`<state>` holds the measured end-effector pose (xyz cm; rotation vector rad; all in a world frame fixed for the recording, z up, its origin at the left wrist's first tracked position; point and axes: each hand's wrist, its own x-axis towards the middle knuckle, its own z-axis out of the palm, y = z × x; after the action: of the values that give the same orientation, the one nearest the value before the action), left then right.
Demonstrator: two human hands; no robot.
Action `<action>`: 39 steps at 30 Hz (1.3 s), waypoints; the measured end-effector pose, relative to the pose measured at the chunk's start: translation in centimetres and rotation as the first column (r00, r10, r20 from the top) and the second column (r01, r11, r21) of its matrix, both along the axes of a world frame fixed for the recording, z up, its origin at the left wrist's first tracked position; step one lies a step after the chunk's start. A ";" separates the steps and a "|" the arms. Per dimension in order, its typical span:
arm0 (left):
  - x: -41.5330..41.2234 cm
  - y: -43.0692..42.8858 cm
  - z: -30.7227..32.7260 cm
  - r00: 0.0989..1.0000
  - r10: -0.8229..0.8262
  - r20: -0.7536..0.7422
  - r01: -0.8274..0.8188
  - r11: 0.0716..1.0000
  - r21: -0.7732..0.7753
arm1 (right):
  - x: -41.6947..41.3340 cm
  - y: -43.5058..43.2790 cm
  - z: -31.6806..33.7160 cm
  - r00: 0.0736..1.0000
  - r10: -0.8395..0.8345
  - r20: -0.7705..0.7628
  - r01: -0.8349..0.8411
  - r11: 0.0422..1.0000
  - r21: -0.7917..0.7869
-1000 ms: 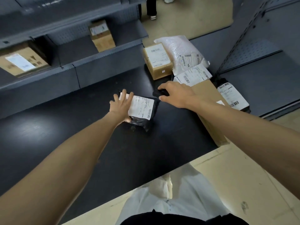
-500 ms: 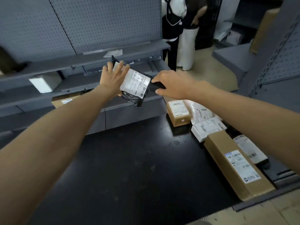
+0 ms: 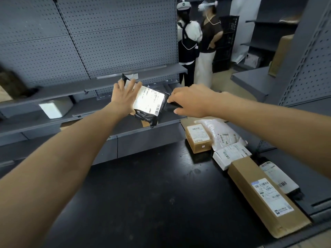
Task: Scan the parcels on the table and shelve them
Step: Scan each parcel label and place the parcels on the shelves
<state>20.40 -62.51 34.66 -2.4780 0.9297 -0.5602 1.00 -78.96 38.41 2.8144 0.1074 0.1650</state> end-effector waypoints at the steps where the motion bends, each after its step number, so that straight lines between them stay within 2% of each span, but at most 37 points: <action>1: 0.0 0.0 0.0 1.000 -0.002 0.000 0.002 1.000 -0.004 | 0.0 0.1 0.0 1.000 0.004 -0.002 -0.004 1.000 -0.008; 11: -0.8 -1.3 -2.3 0.996 0.006 -0.093 -0.006 1.000 0.005 | -1.3 -1.2 -2.0 0.998 -0.028 -0.054 0.029 0.999 0.018; 15: -1.5 -2.7 -4.4 0.989 -0.007 -0.147 0.010 1.000 0.018 | -2.2 -2.4 -3.5 0.996 -0.055 -0.067 0.060 0.995 0.081; 21: -3.4 -5.1 -7.7 0.971 -0.082 -0.222 0.096 0.994 0.051 | -5.2 -3.7 -5.9 0.987 -0.103 -0.125 0.120 0.983 0.136; 33: -8.7 -9.0 -10.1 0.962 -0.118 -0.245 0.147 0.984 0.101 | -12.2 -7.1 -8.3 0.966 -0.200 -0.166 0.223 0.966 0.129; 39: -13.5 -11.0 -10.2 0.956 -0.152 -0.252 0.187 0.975 0.121 | -17.1 -8.3 -8.9 0.957 -0.220 -0.188 0.261 0.937 0.233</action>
<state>6.90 -73.49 24.42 -2.3845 1.2413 -0.2356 -16.10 -87.28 29.56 3.0630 -0.2423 -0.1127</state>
